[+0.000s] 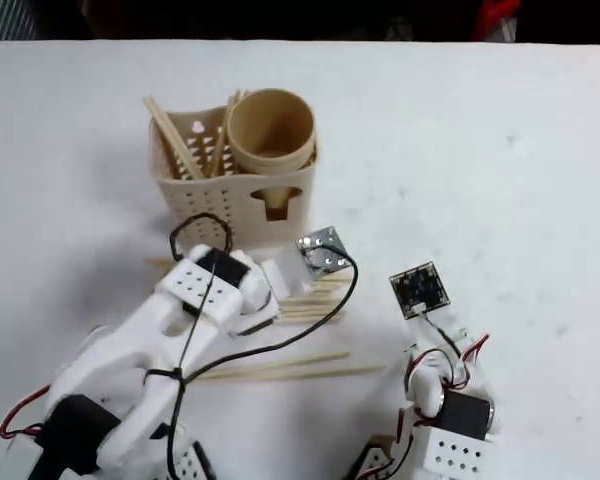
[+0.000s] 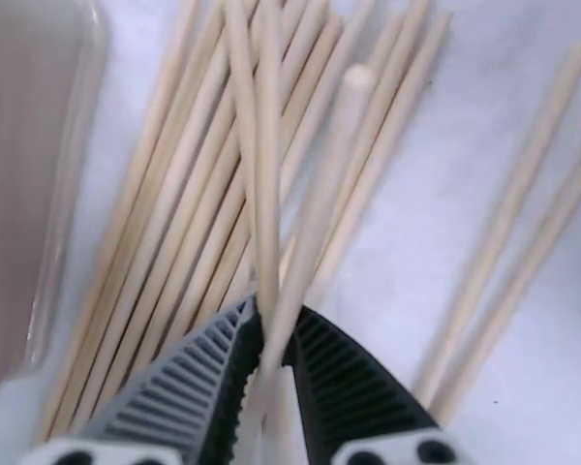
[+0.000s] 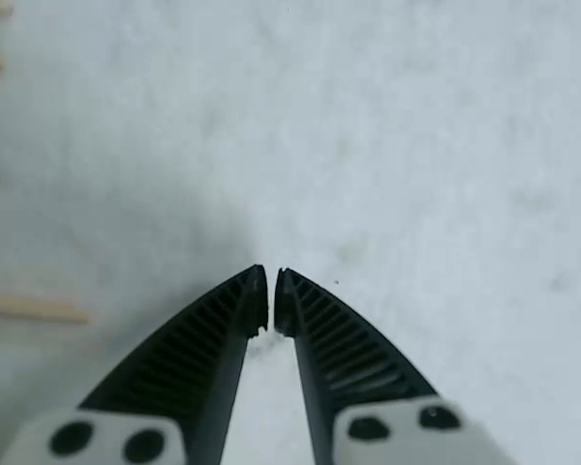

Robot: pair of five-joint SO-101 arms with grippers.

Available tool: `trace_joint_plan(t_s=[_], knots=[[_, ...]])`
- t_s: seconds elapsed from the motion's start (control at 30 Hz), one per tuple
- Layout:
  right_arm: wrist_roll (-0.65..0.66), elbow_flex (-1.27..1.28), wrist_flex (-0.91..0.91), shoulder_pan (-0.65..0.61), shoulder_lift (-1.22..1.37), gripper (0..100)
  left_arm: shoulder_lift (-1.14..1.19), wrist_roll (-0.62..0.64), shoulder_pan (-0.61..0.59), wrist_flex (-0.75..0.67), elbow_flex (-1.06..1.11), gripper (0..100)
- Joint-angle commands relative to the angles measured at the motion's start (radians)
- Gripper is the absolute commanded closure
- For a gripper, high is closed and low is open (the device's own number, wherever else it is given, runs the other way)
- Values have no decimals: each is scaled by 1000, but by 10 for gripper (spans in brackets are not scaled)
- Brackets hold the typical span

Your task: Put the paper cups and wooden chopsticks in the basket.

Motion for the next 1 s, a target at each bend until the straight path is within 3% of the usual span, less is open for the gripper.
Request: trace_joint_plan(t_s=[0.0, 0.1, 0.23, 0.37, 0.97], knots=[[8, 9, 2, -13, -10, 966, -38, 15, -13, -17, -5, 977], [8, 9, 2, -13, -10, 966, -38, 40, -13, -55, 9, 977], [8, 9, 2, -13, -10, 966, -38, 84, -13, -236, 87, 977], [8, 9, 2, -13, -10, 966, -38, 86, -15, -316, 114, 977], [8, 9, 2, -13, -10, 966, -38, 87, -13, -322, 141, 921]])
